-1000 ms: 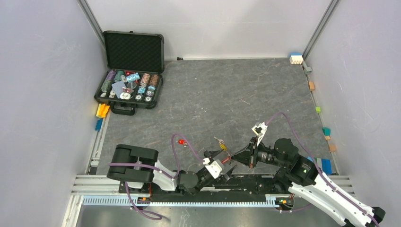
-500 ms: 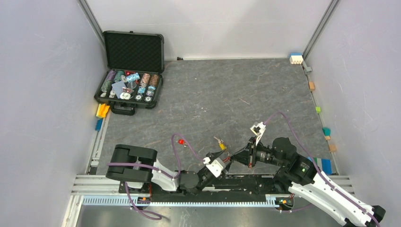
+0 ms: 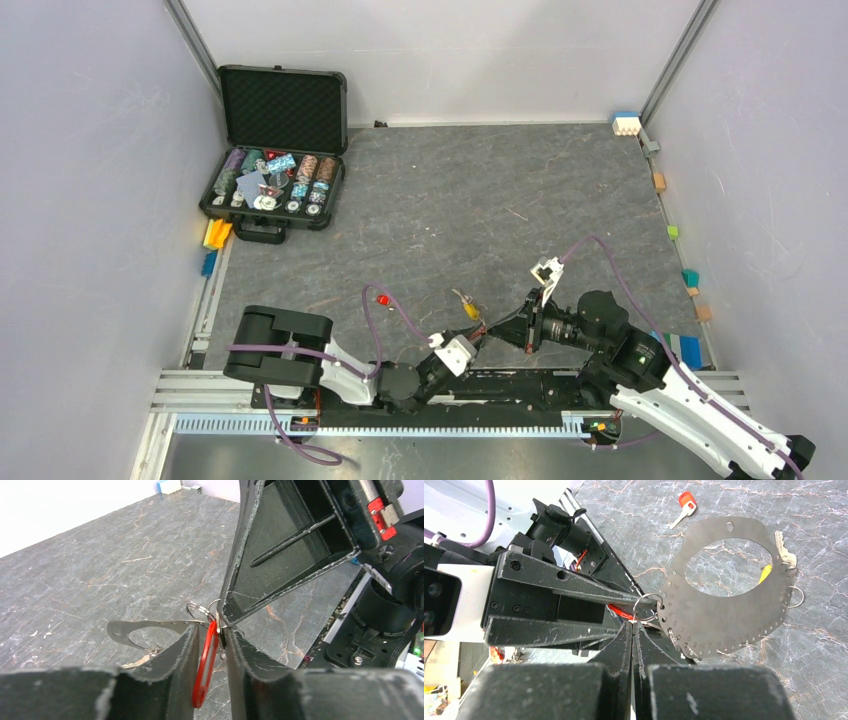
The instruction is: Remove the keys from the keyring
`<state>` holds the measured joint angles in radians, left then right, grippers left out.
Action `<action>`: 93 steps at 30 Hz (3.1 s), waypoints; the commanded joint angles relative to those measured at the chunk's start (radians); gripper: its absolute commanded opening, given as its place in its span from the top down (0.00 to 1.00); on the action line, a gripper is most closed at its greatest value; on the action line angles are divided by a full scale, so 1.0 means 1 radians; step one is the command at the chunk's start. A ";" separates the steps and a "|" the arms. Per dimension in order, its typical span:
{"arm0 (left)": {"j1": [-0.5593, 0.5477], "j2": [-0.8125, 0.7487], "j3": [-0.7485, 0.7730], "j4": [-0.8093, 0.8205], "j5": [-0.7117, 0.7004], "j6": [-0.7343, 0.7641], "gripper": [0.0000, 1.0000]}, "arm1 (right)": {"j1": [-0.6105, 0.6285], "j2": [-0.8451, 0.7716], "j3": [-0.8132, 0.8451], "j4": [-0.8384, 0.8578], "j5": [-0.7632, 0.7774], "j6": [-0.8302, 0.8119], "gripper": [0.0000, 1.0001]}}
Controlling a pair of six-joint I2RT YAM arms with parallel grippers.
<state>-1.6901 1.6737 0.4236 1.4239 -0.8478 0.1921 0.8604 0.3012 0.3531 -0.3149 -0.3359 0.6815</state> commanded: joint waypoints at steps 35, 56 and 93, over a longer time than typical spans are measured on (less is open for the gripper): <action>0.175 -1.001 0.042 -1.363 0.406 -0.309 0.98 | 0.003 -0.064 -0.156 0.555 0.026 -0.297 0.45; 0.339 -0.754 0.524 -1.875 0.826 -0.051 0.98 | 0.004 0.038 -0.176 0.679 -0.117 -0.521 0.51; 0.363 -0.628 0.605 -1.865 0.607 -0.183 0.98 | 0.005 0.163 -0.121 0.694 -0.147 -0.310 0.40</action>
<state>-1.3384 1.0470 0.9791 -0.5152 -0.2047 0.0463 0.8631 0.4839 0.2230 0.2962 -0.4957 0.3321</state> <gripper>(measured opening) 0.054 0.592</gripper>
